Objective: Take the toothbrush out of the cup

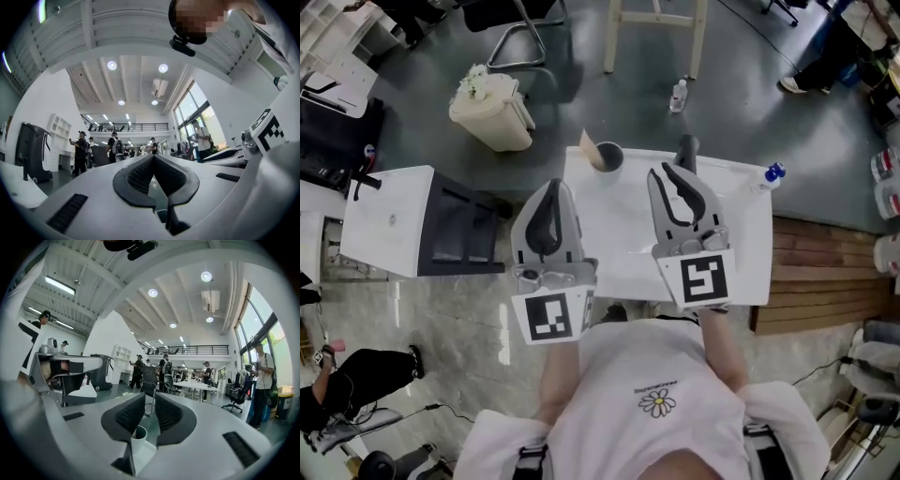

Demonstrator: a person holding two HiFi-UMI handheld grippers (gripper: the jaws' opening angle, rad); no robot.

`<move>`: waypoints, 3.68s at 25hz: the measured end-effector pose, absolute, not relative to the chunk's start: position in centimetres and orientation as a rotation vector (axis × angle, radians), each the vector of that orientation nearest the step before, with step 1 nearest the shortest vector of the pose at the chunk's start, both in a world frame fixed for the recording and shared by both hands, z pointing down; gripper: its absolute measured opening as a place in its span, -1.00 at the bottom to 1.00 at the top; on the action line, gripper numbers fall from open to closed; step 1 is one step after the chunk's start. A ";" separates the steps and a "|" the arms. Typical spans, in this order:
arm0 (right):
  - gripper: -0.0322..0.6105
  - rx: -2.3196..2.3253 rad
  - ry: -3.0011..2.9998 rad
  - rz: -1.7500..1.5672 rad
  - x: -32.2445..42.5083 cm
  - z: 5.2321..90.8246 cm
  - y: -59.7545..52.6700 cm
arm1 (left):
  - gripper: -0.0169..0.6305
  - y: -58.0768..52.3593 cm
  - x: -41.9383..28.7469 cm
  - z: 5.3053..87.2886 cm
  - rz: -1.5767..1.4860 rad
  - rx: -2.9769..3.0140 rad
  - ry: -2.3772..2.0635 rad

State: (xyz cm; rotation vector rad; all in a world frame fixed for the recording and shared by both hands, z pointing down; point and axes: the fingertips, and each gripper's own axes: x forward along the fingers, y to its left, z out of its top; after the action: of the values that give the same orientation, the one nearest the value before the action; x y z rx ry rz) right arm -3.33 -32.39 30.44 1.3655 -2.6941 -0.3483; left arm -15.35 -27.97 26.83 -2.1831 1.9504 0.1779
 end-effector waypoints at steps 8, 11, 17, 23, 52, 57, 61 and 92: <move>-0.48 1.253 -2.697 -0.297 -9.7 31.9 -35.2 | -0.90 -27.4 -18.9 28.3 0.161 -2.164 2.049; -0.35 1.240 -2.685 -0.184 -11.8 34.2 -36.5 | -0.90 -27.2 -20.1 28.9 0.155 -2.156 2.082; -0.31 1.272 -2.594 0.030 -14.6 39.9 -39.5 | -0.90 -27.0 -22.5 30.2 0.144 -2.138 2.144; -0.32 1.340 -2.469 0.108 -15.8 43.7 -41.3 | -0.90 -27.0 -23.5 31.6 0.122 -2.138 2.194; -0.80 1.337 -2.386 0.228 -15.7 44.8 -42.3 | -0.90 -26.5 -24.7 32.4 0.104 -2.122 2.198; -0.80 1.358 -2.449 0.209 -15.0 40.7 -42.1 | -0.90 -26.5 -24.2 31.5 0.126 -2.120 2.186; -0.80 1.384 -2.518 0.183 -14.3 36.8 -41.4 | -0.90 -26.2 -23.3 30.7 0.110 -2.111 2.142; -0.81 1.862 -2.819 -0.385 5.6 23.5 -25.8 | -0.90 -24.7 -10.9 23.3 0.268 -2.226 1.754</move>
State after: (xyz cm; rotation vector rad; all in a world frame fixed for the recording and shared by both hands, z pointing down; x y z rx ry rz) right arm 5.60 -25.83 23.54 1.8616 -2.8191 -0.3855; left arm -10.88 -24.65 23.34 -2.2263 1.7536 0.2685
